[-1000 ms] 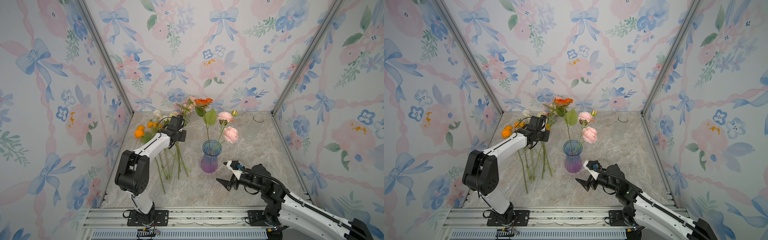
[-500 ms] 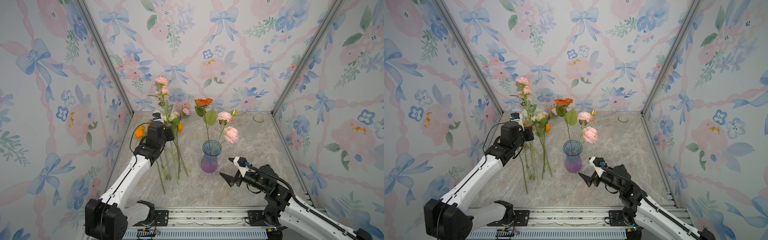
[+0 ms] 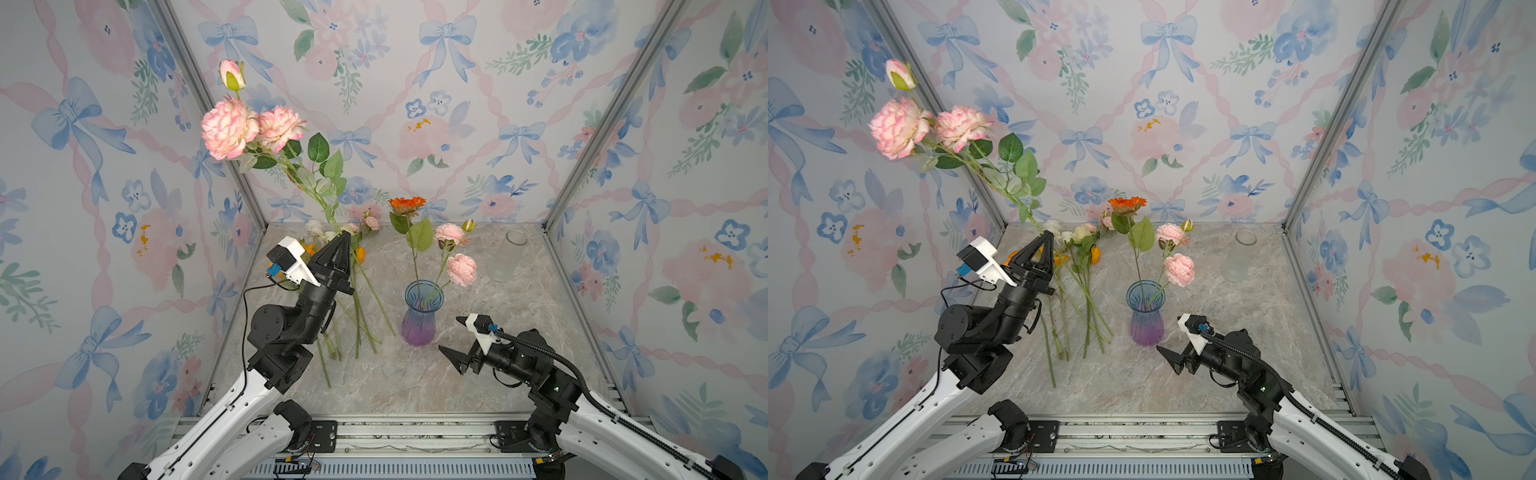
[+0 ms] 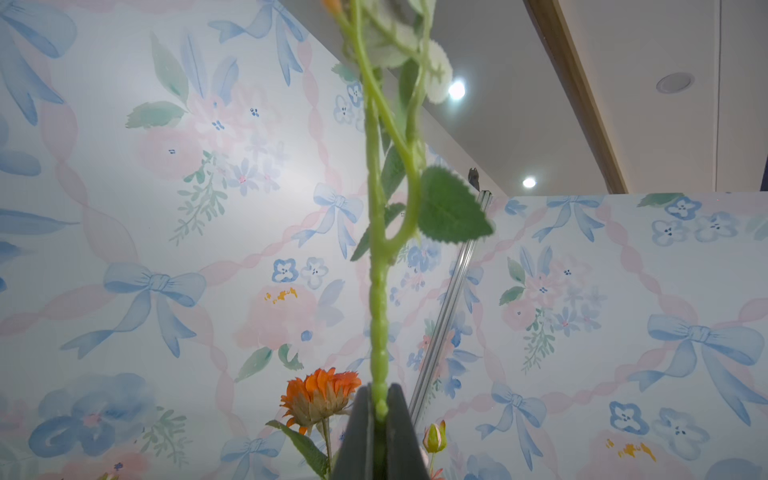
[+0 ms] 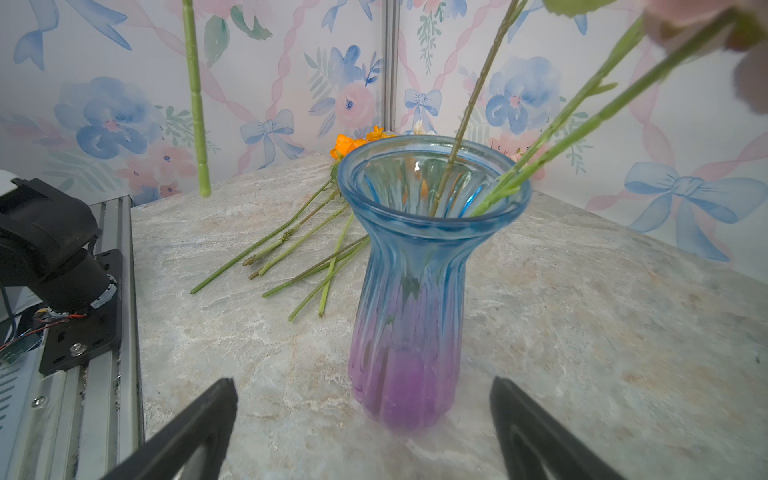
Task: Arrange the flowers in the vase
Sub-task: 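Lift the pink rose spray upright and carry it toward the vase, then lower the pink rose spray stem into the vase with the left gripper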
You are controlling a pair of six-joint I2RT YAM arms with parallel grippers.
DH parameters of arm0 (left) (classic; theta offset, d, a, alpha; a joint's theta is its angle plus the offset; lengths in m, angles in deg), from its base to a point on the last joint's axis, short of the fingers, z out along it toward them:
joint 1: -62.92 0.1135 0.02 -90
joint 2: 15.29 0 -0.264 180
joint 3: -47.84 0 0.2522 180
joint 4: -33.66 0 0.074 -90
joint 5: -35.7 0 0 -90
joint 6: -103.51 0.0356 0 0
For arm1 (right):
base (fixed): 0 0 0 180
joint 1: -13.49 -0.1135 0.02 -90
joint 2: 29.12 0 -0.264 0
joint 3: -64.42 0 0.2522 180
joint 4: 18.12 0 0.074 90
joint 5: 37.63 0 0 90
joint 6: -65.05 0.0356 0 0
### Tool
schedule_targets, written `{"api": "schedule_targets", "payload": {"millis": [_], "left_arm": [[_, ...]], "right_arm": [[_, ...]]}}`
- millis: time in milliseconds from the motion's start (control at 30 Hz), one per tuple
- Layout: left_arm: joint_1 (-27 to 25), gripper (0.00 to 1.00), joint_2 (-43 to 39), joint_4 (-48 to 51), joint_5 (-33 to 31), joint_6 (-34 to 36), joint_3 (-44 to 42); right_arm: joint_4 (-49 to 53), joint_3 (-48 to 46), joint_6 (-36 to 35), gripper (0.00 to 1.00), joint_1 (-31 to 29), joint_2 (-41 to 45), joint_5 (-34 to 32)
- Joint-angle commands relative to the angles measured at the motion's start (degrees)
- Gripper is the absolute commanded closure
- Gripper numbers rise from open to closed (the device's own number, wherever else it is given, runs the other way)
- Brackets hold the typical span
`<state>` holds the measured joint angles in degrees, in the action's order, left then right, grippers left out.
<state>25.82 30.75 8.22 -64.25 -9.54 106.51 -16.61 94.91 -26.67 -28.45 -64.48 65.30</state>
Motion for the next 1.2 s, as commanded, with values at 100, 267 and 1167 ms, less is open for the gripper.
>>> {"api": "schedule_targets", "payload": {"millis": [100,267,1167], "left_arm": [[-4.3,1.00,7.2,-21.0,-6.6,2.9,0.1],[-5.8,1.00,12.7,-22.7,-6.1,6.0,3.5],[-12.9,1.00,24.5,-38.6,-7.2,12.9,-5.3]], "right_arm": [[-0.6,-0.9,-0.1,0.03,0.6,1.2,0.7],[-0.6,-0.9,-0.3,0.03,0.6,1.0,0.5],[-0.9,-0.6,-0.7,0.03,0.7,-0.9,0.7]]}}
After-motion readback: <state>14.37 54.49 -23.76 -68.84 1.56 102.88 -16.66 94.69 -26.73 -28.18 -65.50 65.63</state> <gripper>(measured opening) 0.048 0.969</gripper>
